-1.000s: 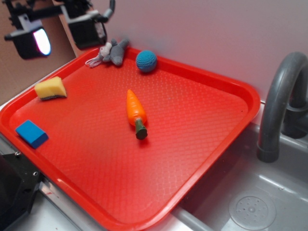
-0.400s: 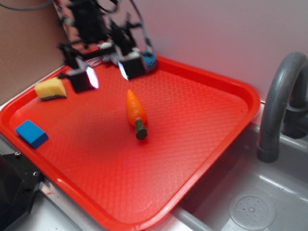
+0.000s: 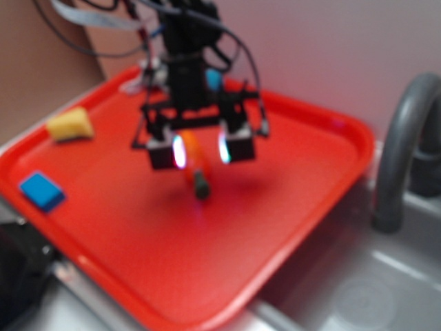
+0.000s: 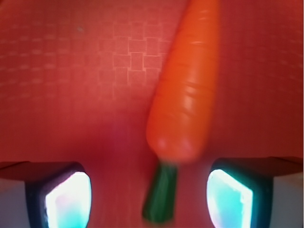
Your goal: Grab the carrot.
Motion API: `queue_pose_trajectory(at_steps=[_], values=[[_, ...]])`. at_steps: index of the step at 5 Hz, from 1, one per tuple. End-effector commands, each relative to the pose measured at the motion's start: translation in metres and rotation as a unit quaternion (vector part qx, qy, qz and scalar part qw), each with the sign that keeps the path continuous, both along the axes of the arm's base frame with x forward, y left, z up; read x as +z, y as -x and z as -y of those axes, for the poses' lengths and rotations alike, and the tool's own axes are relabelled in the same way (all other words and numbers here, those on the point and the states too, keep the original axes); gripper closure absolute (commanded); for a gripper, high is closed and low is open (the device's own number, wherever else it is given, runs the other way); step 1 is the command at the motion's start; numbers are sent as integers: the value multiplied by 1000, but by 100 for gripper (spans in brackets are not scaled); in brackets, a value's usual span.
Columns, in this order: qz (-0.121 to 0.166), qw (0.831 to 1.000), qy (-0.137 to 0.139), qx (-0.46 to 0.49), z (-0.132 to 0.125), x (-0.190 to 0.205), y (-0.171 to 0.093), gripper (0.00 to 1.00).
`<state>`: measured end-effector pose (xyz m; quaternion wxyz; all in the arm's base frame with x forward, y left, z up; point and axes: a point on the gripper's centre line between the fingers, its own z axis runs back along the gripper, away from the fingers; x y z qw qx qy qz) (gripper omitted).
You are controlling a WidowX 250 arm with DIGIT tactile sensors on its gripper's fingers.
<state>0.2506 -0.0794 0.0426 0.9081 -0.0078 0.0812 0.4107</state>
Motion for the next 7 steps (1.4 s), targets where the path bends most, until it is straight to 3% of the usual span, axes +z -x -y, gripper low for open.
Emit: queue_pose_trajectory(at_steps=[1,2,4,5,6,7], values=[[38,997,-43,46,-39,1,-14,0],[41,998,-39,23,-35,-6,-13,100],[32,998,-53,-17,-25,-13,-2,100],[49,990,-98,-86,-23,34,0,100],[81,982,-116,-126,-39,84,4,100],[118,967,-73,-216,-69,124,14,100]])
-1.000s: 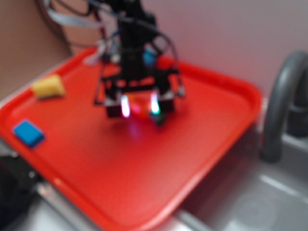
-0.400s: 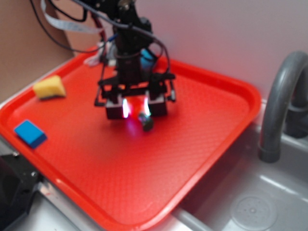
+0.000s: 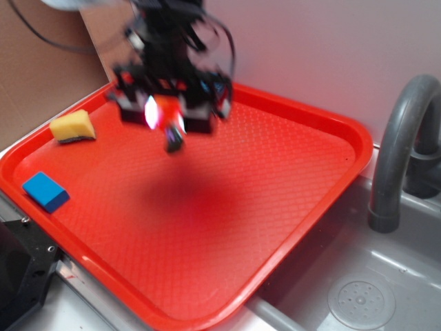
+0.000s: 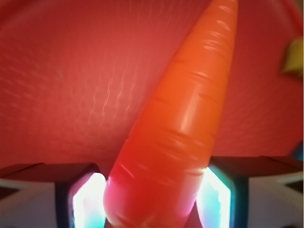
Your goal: Grab the carrot.
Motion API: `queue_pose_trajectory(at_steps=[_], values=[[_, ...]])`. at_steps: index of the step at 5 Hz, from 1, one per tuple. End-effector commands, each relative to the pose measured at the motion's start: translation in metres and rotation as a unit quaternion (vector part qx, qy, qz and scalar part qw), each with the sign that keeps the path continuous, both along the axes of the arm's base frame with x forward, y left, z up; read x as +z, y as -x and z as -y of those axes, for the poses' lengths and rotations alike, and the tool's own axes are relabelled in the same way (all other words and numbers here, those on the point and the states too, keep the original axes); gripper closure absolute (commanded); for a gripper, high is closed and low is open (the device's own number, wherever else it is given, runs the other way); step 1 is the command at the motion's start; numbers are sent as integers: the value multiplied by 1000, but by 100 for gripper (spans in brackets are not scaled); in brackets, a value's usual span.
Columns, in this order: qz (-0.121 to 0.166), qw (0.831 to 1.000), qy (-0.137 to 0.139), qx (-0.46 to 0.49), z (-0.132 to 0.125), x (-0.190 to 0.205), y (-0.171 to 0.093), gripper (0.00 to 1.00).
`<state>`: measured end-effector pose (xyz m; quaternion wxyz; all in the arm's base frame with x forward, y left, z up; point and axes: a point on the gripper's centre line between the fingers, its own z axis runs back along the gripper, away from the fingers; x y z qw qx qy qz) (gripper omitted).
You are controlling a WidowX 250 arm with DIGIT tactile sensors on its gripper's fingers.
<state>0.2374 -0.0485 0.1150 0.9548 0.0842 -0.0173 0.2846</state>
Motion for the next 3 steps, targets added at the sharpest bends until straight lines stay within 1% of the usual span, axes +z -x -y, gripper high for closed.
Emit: queue_pose_trajectory(at_steps=[1,2,3], values=[[49,980,75,-178,-56,65,4,100],[53,975,65,-207,-64,68,8,100],[58,968,54,-238,-58,70,6,100]])
